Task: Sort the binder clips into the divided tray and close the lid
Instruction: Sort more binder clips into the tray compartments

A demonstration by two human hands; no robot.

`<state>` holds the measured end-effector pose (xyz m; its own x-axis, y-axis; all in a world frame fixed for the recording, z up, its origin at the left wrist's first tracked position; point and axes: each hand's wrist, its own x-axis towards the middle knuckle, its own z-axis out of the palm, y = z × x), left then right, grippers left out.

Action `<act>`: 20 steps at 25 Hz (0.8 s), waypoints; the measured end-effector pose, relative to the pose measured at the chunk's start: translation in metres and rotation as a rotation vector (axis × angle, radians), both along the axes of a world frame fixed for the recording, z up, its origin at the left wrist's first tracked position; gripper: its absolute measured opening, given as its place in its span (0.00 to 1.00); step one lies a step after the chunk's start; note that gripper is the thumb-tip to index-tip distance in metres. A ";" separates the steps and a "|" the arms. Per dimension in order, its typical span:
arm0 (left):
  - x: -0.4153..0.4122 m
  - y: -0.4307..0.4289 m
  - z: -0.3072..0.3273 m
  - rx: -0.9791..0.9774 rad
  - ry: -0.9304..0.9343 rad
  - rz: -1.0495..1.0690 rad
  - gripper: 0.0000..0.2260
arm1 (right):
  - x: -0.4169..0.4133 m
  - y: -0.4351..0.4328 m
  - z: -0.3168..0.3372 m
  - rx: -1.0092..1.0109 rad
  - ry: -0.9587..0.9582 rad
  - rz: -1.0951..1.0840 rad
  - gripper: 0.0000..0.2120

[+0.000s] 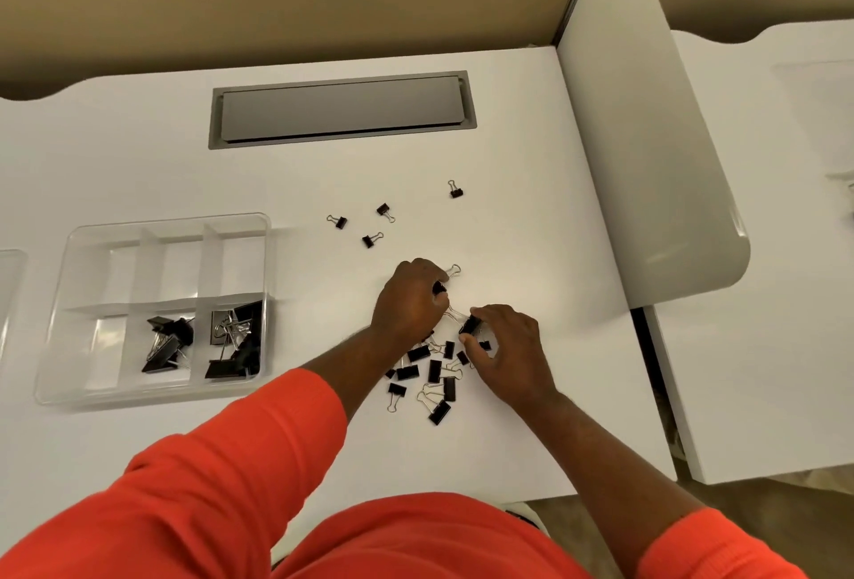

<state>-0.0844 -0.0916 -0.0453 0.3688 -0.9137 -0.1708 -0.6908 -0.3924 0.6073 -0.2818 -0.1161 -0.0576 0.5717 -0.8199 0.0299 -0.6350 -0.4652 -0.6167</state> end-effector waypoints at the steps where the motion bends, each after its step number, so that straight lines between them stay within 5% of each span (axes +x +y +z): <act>1: 0.003 0.005 0.003 -0.028 0.023 -0.006 0.11 | 0.002 0.001 0.002 0.003 -0.011 -0.007 0.15; 20: 0.126 0.191 0.051 -0.278 -0.030 0.334 0.15 | 0.120 0.102 0.043 0.017 -0.219 0.125 0.05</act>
<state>0.0421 0.0995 0.0056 0.6530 -0.7531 0.0798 -0.5724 -0.4218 0.7032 -0.1616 -0.0139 -0.0144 0.6504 -0.7445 0.1504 -0.4237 -0.5200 -0.7416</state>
